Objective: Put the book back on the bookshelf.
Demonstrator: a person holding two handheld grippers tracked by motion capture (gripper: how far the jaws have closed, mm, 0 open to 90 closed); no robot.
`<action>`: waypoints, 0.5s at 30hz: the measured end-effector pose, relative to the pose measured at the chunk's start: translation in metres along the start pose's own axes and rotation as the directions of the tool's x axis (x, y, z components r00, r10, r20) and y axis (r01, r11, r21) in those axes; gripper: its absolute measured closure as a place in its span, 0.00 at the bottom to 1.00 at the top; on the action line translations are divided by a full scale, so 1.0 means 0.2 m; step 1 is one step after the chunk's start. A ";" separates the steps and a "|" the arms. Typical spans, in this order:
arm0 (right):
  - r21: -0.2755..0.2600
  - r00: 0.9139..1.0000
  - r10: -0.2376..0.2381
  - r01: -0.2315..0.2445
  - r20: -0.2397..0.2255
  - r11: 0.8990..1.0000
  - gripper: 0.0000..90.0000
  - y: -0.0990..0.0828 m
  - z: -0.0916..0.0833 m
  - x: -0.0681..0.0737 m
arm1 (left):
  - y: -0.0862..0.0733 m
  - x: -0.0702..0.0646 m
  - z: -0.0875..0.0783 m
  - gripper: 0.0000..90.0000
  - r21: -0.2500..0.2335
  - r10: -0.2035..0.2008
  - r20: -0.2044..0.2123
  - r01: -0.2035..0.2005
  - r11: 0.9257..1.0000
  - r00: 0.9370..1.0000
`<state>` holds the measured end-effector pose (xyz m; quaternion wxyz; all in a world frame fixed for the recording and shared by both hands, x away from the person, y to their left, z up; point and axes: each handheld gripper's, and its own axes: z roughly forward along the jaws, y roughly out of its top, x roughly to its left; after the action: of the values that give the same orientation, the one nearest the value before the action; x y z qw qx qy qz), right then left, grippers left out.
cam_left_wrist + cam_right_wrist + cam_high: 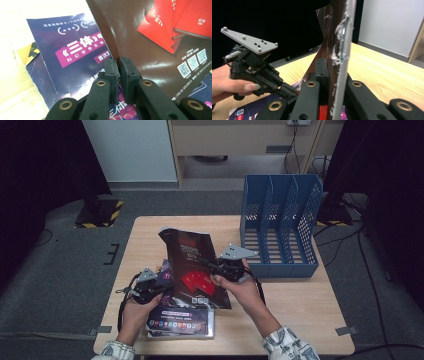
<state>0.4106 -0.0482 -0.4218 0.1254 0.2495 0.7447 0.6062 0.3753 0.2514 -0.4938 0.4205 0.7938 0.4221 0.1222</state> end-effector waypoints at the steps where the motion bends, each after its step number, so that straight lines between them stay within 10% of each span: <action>1: 0.001 1.000 0.000 0.000 -0.003 1.000 0.95 0.00 0.00 0.00 | 0.00 0.00 0.00 0.94 -0.003 0.000 -0.002 0.000 1.000 1.000; 15: -0.015 0.999 0.008 -0.009 -0.043 1.000 0.93 0.02 -0.02 0.01 | 0.02 0.00 -0.03 0.95 -0.022 0.024 -0.030 -0.025 0.999 0.999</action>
<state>0.4077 -0.0497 -0.4167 0.1089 0.2386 0.7415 0.6176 0.3733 0.2543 -0.4874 0.4215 0.7921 0.4173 0.1441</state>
